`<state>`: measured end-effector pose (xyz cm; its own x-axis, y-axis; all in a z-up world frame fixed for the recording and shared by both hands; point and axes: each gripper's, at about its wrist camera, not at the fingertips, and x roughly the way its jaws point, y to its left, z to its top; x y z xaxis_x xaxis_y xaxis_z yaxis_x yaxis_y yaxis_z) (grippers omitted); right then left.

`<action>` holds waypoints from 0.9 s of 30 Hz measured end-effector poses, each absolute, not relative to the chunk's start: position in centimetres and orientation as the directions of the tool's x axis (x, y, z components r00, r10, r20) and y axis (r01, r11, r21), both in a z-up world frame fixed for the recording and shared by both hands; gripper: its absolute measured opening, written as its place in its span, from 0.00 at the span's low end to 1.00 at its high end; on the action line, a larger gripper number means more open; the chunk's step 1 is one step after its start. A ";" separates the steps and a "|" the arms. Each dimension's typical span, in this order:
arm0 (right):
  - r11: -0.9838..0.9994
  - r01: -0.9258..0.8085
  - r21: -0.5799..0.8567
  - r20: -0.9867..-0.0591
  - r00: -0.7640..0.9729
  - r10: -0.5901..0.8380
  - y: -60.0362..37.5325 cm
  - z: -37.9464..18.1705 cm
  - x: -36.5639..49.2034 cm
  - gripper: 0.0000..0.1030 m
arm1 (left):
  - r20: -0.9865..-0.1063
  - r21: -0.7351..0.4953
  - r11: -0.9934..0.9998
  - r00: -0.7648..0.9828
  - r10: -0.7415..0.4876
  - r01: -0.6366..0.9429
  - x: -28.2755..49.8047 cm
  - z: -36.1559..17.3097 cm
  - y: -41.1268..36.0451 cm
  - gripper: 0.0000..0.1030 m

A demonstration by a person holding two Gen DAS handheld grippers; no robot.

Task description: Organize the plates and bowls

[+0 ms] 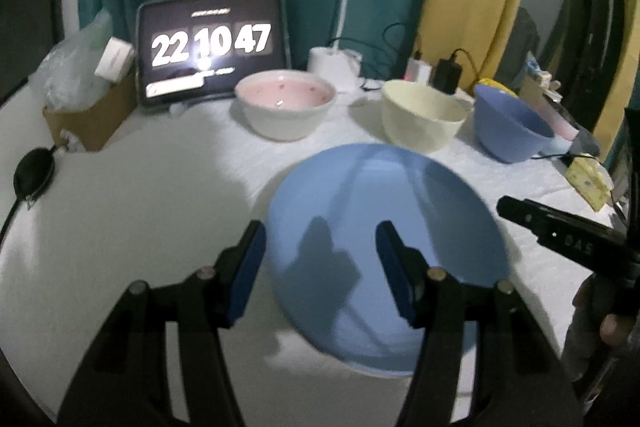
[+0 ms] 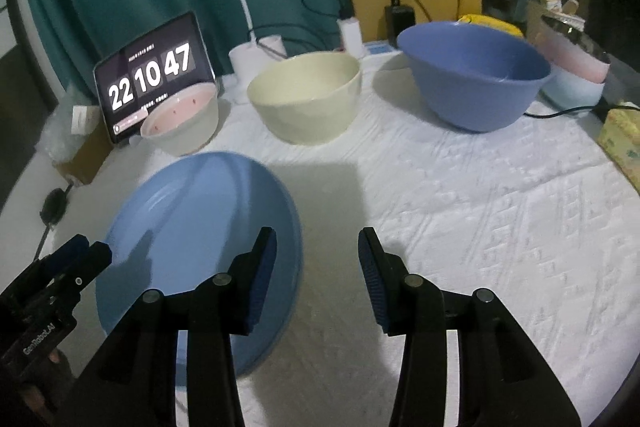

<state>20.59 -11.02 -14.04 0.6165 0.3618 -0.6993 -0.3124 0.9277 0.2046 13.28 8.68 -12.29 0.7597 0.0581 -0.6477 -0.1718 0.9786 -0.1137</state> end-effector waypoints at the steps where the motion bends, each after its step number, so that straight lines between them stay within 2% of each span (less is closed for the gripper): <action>1: 0.930 -0.310 0.199 -0.694 0.625 0.357 -11.3 -13.9 20.6 0.44 | -0.643 -0.112 0.980 0.764 0.055 -0.164 13.3 -11.9 8.2 0.57; 27: 0.949 -0.221 0.223 -0.641 0.700 0.314 -21.0 -9.6 23.0 0.44 | -0.606 -0.099 0.995 0.795 -0.042 -0.023 18.5 -6.4 -0.5 0.57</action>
